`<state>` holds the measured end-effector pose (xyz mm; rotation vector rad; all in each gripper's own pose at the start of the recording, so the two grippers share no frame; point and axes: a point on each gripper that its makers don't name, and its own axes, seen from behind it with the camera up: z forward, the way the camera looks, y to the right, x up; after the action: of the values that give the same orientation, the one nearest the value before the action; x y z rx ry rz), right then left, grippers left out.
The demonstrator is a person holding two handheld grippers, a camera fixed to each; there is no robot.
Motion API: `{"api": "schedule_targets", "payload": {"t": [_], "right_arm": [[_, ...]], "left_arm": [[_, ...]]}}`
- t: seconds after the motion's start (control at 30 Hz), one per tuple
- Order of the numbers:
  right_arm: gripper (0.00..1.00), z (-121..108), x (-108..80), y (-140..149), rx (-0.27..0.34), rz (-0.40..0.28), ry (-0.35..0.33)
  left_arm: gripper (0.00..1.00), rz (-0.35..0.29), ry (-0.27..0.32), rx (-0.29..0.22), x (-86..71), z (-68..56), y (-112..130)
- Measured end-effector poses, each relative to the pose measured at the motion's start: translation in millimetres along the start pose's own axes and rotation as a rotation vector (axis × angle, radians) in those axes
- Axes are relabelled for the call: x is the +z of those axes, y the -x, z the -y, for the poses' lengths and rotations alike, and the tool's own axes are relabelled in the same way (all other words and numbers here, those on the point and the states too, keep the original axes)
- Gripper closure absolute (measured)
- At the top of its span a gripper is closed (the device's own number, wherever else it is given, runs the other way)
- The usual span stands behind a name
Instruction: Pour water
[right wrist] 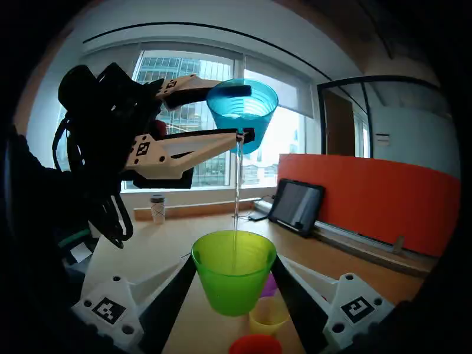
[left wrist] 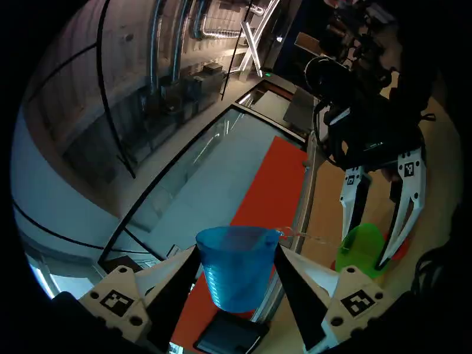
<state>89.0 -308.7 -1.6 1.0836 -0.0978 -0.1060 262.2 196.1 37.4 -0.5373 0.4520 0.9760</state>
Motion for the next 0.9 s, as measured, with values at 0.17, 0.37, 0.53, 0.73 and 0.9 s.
{"api": "schedule_targets", "payload": {"t": [0.17, 0.37, 0.53, 0.73, 0.9], "right_arm": [[0.09, -1, -0.4, 0, -0.001, -0.001, 0.001], [0.09, -3, -2.1, -1, -0.003, -0.005, 0.004], [0.09, -4, -4.7, -2, -0.002, -0.007, 0.004], [0.09, -5, -6.5, -3, -0.005, -0.009, 0.008], [0.09, -4, -8.0, -4, -0.004, -0.012, 0.007]], "left_arm": [[0.15, -0.005, -0.004, 0.019, 1.4, 0.4, -3], [0.15, -0.008, -0.007, 0.039, 2.5, 0.6, -6], [0.15, -0.011, -0.011, 0.064, 3.4, 1.1, -8], [0.15, -0.019, -0.018, 0.094, 2.8, 1.1, -13], [0.15, -0.018, -0.023, 0.119, 2.7, 0.9, -15]]}}
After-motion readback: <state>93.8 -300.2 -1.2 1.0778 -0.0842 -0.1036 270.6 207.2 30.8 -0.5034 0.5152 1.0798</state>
